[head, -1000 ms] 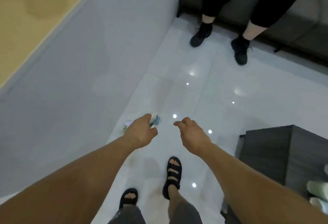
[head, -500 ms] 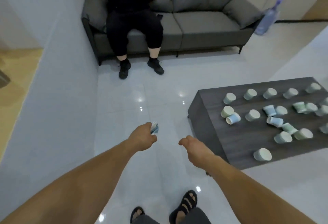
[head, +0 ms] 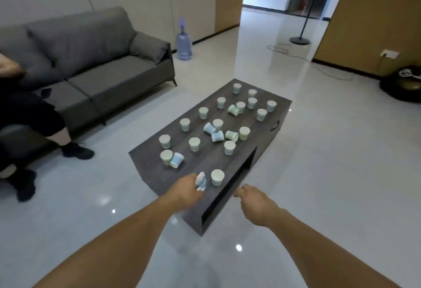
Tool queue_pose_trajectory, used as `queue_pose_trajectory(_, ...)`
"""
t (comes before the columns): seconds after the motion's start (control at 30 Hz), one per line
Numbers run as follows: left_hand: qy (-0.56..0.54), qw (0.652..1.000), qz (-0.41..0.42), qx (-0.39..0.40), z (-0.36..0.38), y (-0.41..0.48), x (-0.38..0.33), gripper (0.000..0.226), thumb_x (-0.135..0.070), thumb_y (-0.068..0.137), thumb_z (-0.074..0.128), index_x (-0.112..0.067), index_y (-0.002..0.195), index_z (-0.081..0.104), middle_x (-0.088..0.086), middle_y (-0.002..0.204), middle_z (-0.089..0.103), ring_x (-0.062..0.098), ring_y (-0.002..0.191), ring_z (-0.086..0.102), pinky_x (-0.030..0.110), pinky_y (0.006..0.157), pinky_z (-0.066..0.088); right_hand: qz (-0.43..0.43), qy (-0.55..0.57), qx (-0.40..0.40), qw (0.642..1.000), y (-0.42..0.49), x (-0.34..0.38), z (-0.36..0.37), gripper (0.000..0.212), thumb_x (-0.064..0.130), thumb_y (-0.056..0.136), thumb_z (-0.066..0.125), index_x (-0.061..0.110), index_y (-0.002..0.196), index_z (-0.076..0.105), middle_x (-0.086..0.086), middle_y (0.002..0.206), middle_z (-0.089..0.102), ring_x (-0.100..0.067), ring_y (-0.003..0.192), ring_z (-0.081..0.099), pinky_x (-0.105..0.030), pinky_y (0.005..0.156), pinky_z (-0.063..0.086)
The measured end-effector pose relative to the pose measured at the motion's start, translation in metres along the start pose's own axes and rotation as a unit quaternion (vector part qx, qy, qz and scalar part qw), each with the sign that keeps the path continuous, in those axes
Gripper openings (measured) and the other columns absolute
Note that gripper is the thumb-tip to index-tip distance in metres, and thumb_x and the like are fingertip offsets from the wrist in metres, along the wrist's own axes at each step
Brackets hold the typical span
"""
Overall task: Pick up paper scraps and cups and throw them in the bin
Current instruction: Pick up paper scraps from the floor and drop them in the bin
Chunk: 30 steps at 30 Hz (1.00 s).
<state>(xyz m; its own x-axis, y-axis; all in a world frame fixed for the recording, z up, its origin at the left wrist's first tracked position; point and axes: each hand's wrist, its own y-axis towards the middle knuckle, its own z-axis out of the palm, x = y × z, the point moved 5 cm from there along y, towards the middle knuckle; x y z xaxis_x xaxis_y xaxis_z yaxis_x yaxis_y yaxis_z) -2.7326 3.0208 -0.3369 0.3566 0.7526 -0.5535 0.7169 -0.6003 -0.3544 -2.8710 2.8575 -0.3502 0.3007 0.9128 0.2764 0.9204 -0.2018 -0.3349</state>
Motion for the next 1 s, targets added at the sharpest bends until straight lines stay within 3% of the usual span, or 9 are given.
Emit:
queue_pose_trajectory(0.3, 0.12, 0.979, 0.146, 0.082, 0.116, 0.101, -0.231, 0.026, -0.032, 0.08, 0.062, -0.023, 0.091, 0.041, -0.004, 0.089, 0.051, 0.017, 0.08, 0.051, 0.027, 0.066, 0.037, 0.169, 0.103, -0.108, 0.974, -0.088, -0.236, -0.058, 0.049, 0.004, 0.097, 0.038, 0.018, 0.144, 0.041, -0.004, 0.135, 0.045, -0.022, 0.122, 0.046, -0.031, 0.098, 0.041)
queue_pose_trajectory(0.47, 0.133, 0.963, 0.197, 0.124, 0.162, 0.166, -0.319, 0.027, -0.03, 0.081, 0.062, -0.025, 0.08, 0.036, -0.003, 0.083, 0.052, 0.016, 0.073, 0.052, 0.027, 0.058, 0.037, 0.236, 0.126, -0.118, 0.956, -0.096, -0.329, -0.075, 0.047, 0.006, 0.098, 0.039, 0.019, 0.143, 0.041, -0.003, 0.137, 0.044, -0.021, 0.12, 0.048, -0.03, 0.097, 0.042)
queue_pose_trajectory(0.83, 0.133, 0.92, 0.305, 0.207, 0.243, 0.32, -0.543, 0.026, -0.027, 0.082, 0.061, -0.014, 0.098, 0.046, 0.004, 0.091, 0.055, 0.021, 0.079, 0.055, 0.029, 0.062, 0.04, 0.392, 0.133, -0.15, 0.898, -0.089, -0.537, -0.162, 0.047, 0.007, 0.098, 0.039, 0.021, 0.143, 0.04, -0.002, 0.138, 0.044, -0.02, 0.122, 0.047, -0.031, 0.099, 0.042)
queue_pose_trajectory(1.0, 0.168, 0.897, 0.341, 0.226, 0.283, 0.357, -0.642, 0.023, -0.027, 0.083, 0.06, -0.017, 0.093, 0.042, -0.002, 0.082, 0.049, 0.017, 0.071, 0.049, 0.027, 0.055, 0.035, 0.424, 0.153, -0.173, 0.876, -0.094, -0.624, -0.183, 0.045, 0.011, 0.099, 0.04, 0.022, 0.142, 0.042, -0.001, 0.138, 0.044, -0.019, 0.121, 0.048, -0.029, 0.097, 0.042)
